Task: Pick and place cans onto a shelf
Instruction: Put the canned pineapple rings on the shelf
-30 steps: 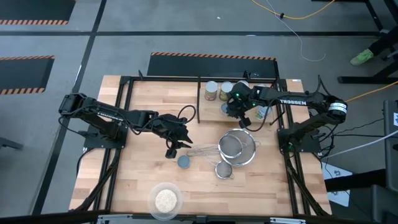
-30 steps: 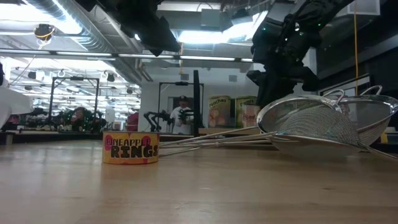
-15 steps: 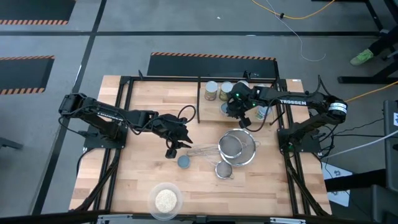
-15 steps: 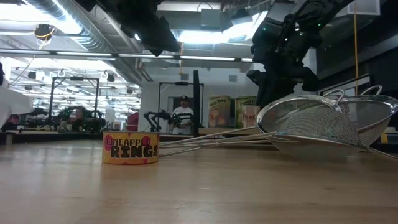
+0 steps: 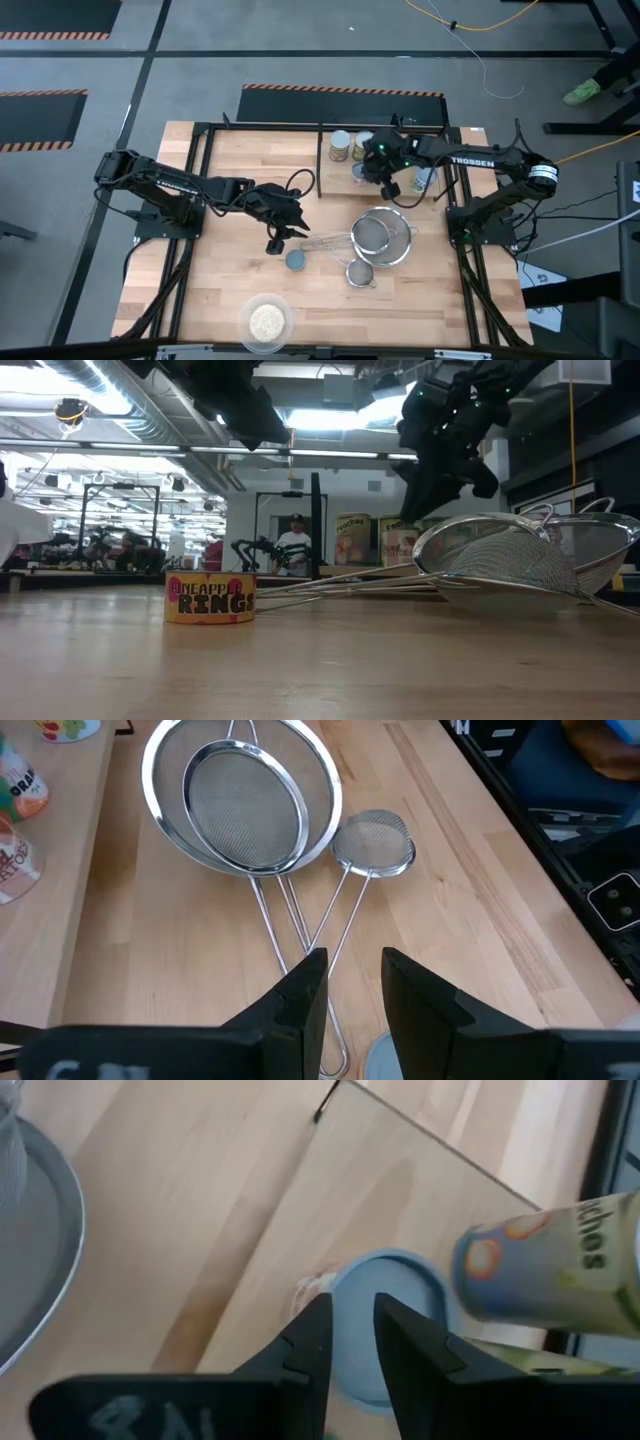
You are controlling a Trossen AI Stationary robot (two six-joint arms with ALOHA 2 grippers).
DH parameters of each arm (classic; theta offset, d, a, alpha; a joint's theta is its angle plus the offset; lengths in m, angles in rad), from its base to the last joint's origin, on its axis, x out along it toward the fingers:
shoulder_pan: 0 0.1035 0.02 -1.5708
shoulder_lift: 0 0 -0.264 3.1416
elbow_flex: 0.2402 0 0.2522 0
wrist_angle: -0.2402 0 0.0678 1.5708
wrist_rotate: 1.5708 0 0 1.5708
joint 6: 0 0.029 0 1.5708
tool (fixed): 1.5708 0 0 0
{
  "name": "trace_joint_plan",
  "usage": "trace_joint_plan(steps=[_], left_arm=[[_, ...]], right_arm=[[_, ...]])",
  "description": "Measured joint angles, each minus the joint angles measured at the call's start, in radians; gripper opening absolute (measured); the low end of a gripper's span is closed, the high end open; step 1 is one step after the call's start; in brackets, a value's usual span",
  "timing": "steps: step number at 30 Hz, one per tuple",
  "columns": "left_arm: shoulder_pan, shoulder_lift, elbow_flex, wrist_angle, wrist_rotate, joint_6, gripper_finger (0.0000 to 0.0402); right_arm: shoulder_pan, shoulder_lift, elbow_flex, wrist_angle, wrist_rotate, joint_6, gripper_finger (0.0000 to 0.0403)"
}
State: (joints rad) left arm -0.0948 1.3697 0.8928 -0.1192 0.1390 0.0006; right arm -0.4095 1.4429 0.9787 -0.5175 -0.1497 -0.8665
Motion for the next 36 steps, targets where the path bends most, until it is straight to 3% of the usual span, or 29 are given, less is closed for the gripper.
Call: trace_joint_plan(steps=[15, 19, 30, 36], left_arm=[[0.000, 0.000, 0.000, 0.000, 0.000, -0.004, 0.0089], [0.000, 0.000, 0.000, 0.000, 0.000, -0.072, 0.0089], [-0.062, 0.000, 0.000, -0.063, 0.001, -0.182, 0.0089], [-0.148, 0.000, 0.000, -0.083, -0.007, -0.182, 0.0089]], right_arm=[[0.067, 0.000, 0.050, -0.024, 0.000, 0.024, 0.0083], [0.105, 0.000, 0.050, -0.022, -0.004, 0.083, 0.0083], [0.248, 0.000, 0.050, 0.028, -0.188, 0.209, 0.0083], [0.310, 0.000, 0.050, 0.032, -0.193, 0.211, 0.0083]])
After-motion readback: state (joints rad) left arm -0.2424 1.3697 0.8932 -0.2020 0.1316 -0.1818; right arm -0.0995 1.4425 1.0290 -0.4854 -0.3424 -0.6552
